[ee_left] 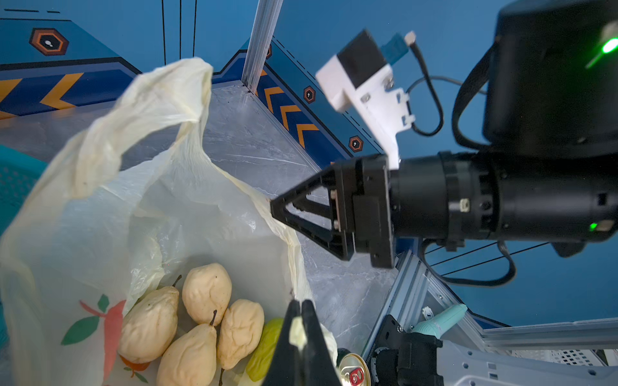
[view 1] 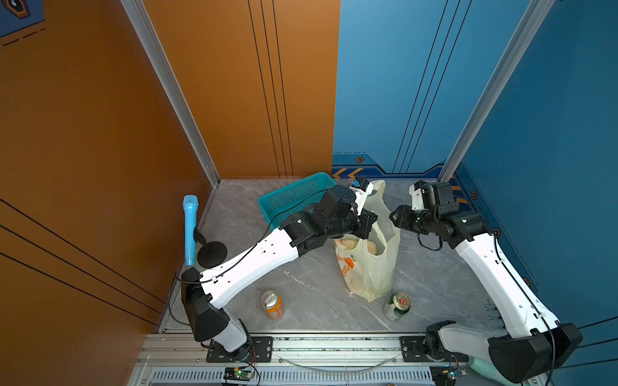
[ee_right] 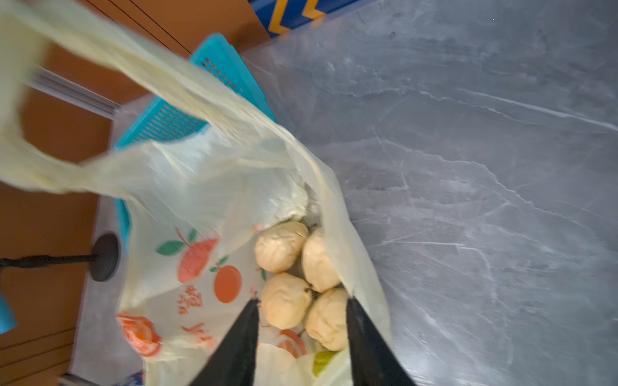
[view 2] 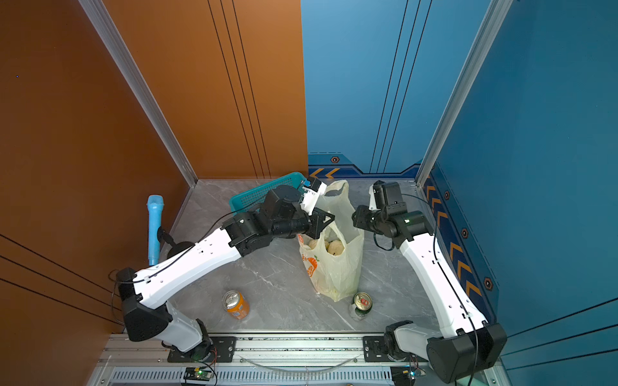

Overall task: Place the pears into plastic bags & tie knots
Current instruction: Adjust the plastic bag at the center of the board.

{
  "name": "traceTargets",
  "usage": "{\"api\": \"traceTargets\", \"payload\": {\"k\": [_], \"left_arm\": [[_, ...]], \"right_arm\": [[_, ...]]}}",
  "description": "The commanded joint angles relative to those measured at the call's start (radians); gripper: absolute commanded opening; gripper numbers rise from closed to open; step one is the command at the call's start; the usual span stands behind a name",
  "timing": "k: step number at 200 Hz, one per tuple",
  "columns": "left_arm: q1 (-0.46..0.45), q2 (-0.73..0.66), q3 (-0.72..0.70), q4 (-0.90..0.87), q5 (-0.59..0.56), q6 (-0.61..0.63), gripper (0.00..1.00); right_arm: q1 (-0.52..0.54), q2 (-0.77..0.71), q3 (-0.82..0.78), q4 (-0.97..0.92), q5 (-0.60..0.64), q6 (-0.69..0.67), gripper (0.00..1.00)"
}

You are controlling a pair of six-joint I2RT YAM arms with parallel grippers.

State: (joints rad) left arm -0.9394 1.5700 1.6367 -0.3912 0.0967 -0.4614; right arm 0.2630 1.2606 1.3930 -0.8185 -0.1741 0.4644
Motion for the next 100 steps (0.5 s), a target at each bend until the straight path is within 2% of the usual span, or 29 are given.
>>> {"api": "traceTargets", "payload": {"k": [1, 24, 58, 83, 100], "left_arm": [[0.011, -0.014, -0.009, 0.015, 0.023, 0.009, 0.05], [0.016, -0.015, -0.008, 0.01, 0.023, 0.006, 0.05], [0.017, -0.014, -0.01, 0.005, 0.025, 0.004, 0.05], [0.017, -0.015, -0.005, 0.0, 0.023, 0.005, 0.05], [0.018, -0.015, -0.003, -0.006, 0.022, 0.005, 0.05]], "right_arm": [[0.011, 0.061, 0.124, 0.089, -0.06, -0.072, 0.61], [0.022, 0.141, 0.23, 0.114, -0.092, -0.1, 0.71], [0.03, 0.241, 0.321, 0.154, -0.134, -0.1, 0.71], [0.034, 0.299, 0.365, 0.159, -0.17, -0.072, 0.6], [0.035, 0.315, 0.376, 0.156, -0.172, -0.047, 0.43]]}}
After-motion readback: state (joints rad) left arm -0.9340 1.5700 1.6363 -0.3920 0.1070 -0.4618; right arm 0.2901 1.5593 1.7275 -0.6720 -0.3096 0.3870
